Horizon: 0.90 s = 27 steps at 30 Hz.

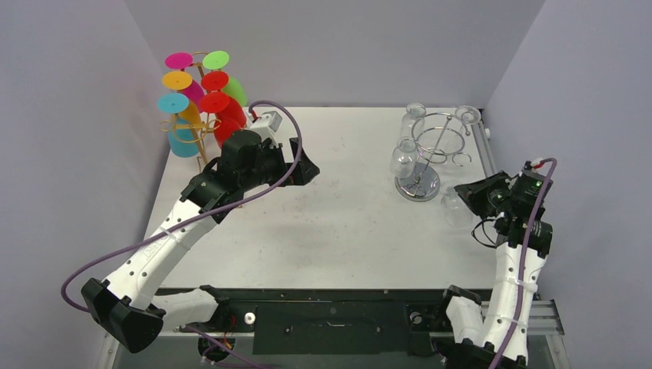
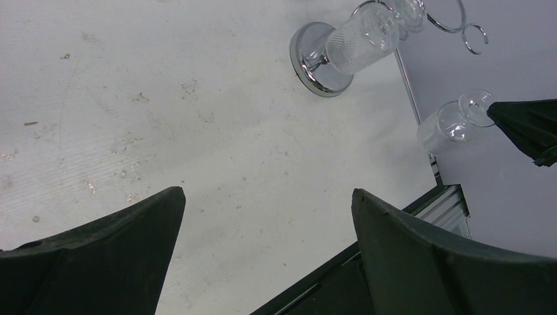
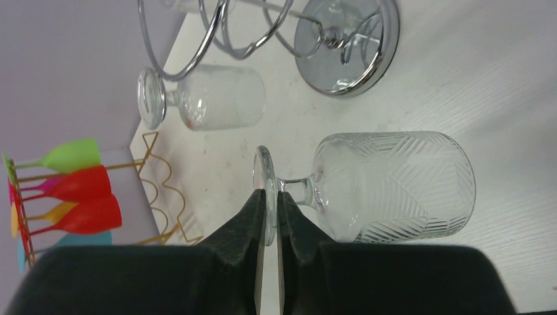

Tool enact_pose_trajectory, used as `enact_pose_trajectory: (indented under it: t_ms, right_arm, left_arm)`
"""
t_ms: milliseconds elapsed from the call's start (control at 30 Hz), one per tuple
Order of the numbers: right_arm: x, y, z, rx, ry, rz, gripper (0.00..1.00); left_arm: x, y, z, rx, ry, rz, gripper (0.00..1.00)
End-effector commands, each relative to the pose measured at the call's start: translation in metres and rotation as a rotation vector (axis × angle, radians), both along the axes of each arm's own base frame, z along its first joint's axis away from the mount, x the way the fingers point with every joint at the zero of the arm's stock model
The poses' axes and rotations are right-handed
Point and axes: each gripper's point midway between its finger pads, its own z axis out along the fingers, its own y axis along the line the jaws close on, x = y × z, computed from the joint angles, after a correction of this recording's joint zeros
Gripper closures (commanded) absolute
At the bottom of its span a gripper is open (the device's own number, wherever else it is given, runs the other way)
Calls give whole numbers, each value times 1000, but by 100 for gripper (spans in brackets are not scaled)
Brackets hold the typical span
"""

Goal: Take the wine glass off the wine glass rack
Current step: Place the wine glass at the center of the board.

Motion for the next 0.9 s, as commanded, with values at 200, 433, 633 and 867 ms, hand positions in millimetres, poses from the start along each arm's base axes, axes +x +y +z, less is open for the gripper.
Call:
enact_pose_trajectory:
  t_ms: [200,433,633,867]
  right_arm:
    - [5,80,59,64,-211,199,100]
    - [22,147,113,260,-358,298,100]
    - [39,186,177,511,-505,334,100]
    - [49,208,244,743,-625,351,100]
  left_arm:
    - [5,-16,13,-114,-30,-32,4]
    - [4,-26,17,-225,-11,-68,4]
    - [8,-31,50,-433,-58,-76,4]
    - [12,-28,100,-668,-143,-49,3]
